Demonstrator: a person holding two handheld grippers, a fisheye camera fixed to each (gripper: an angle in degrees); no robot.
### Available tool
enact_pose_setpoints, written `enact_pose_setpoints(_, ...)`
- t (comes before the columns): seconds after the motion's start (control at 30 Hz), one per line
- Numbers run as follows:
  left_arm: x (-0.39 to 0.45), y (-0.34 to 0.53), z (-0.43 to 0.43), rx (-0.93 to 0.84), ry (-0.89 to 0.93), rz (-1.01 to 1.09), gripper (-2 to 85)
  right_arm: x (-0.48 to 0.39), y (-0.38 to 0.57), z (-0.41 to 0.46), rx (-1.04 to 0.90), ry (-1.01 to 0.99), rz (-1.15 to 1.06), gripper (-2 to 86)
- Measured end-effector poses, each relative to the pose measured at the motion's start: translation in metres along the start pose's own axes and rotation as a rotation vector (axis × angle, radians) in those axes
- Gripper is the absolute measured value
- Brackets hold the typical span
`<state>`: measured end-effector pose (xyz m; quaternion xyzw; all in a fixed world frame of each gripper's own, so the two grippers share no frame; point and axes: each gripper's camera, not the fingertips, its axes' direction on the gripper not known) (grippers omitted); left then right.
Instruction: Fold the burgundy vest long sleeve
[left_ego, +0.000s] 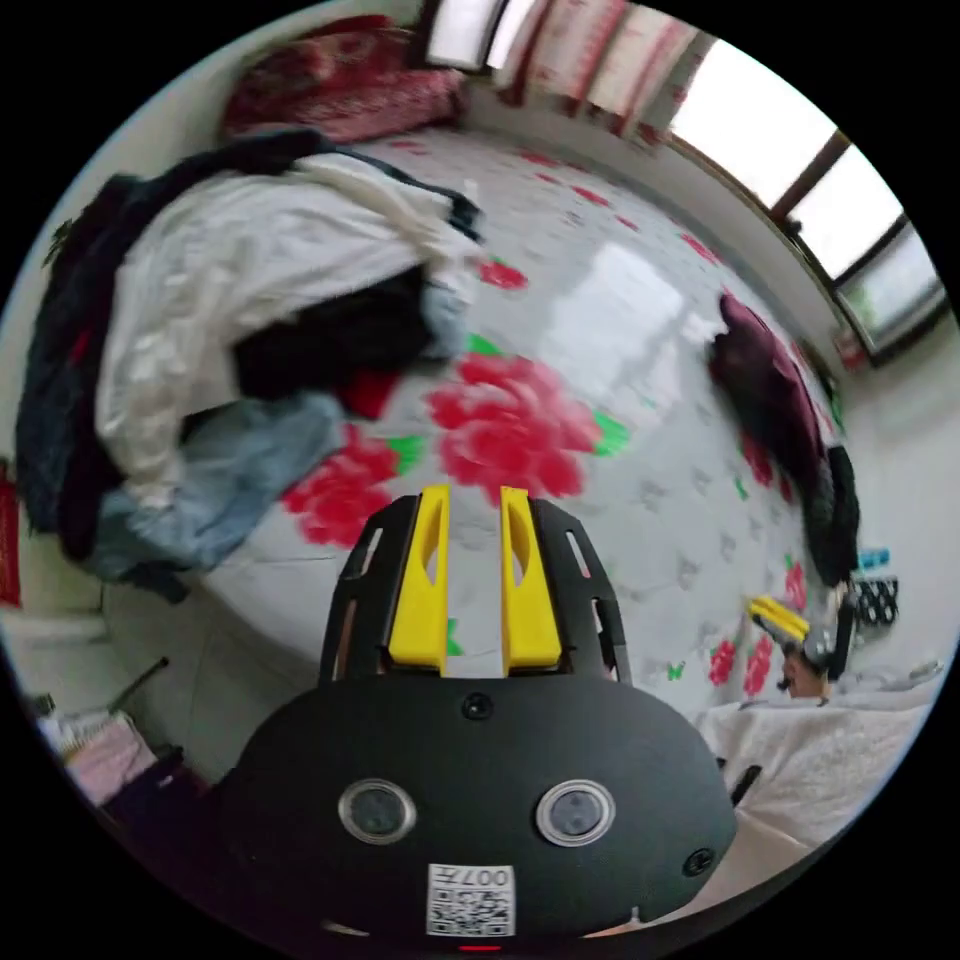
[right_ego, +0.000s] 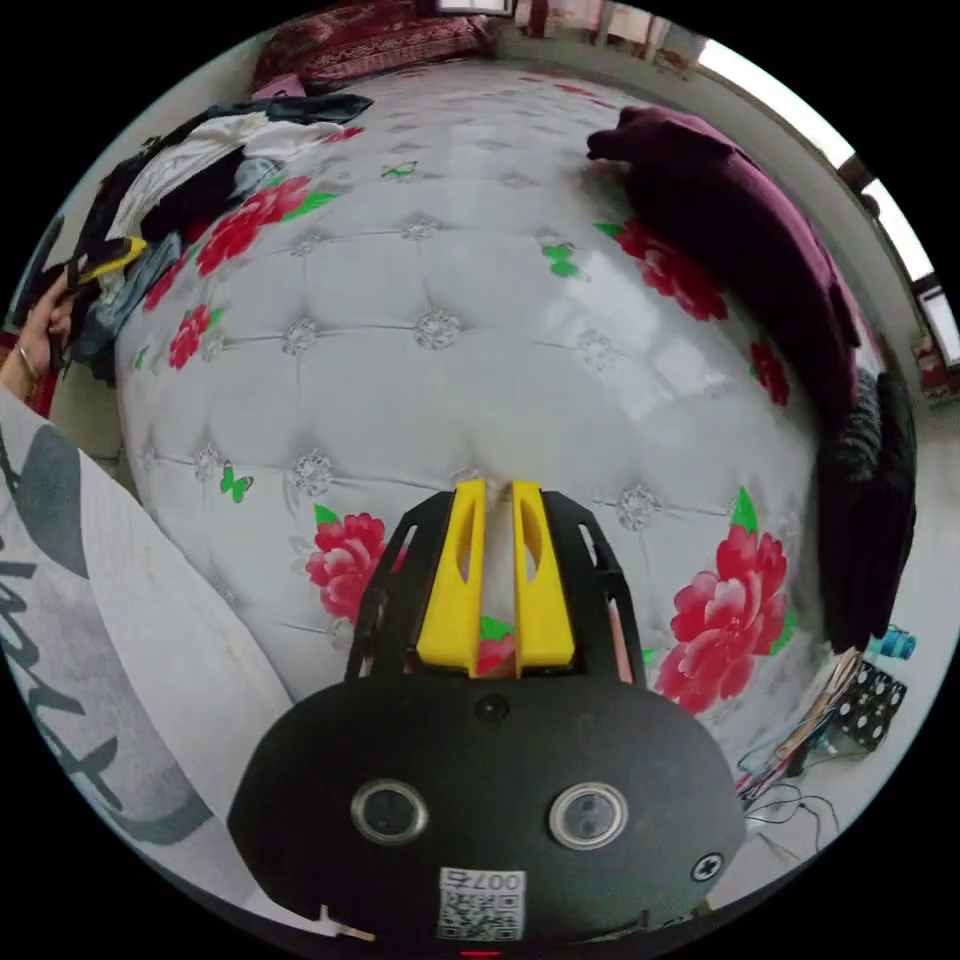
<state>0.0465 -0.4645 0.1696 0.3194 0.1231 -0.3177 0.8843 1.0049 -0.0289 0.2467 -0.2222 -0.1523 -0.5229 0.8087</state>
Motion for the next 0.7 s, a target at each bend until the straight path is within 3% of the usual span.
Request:
enact_pose_setpoints(0.2, -0.118, -0.014, -0.071, 0.259, -0.217, -0.369, 10.9, -0.025, -0.026, 0.006, -0.071, -0.012, -0.058, 1.6)
enact_pose_setpoints(0.4, -0.199, -0.051, -0.113, 0.385, -0.426, -0.493, 13.1, -0.013, -0.037, 0.006, -0.092, -0.128, 0.06, 1.0)
enact_pose_setpoints(0.57, -0.255, -0.088, -0.115, 0.335, -0.426, -0.563, 13.0, -0.042, -0.045, 0.004, -0.127, -0.005, 0.012, 1.0)
enact_pose_setpoints(0.7, -0.287, -0.108, -0.079, 0.126, -0.394, -0.664, 3.7, -0.055, -0.047, 0.001, -0.135, 0.05, 0.009, 1.1)
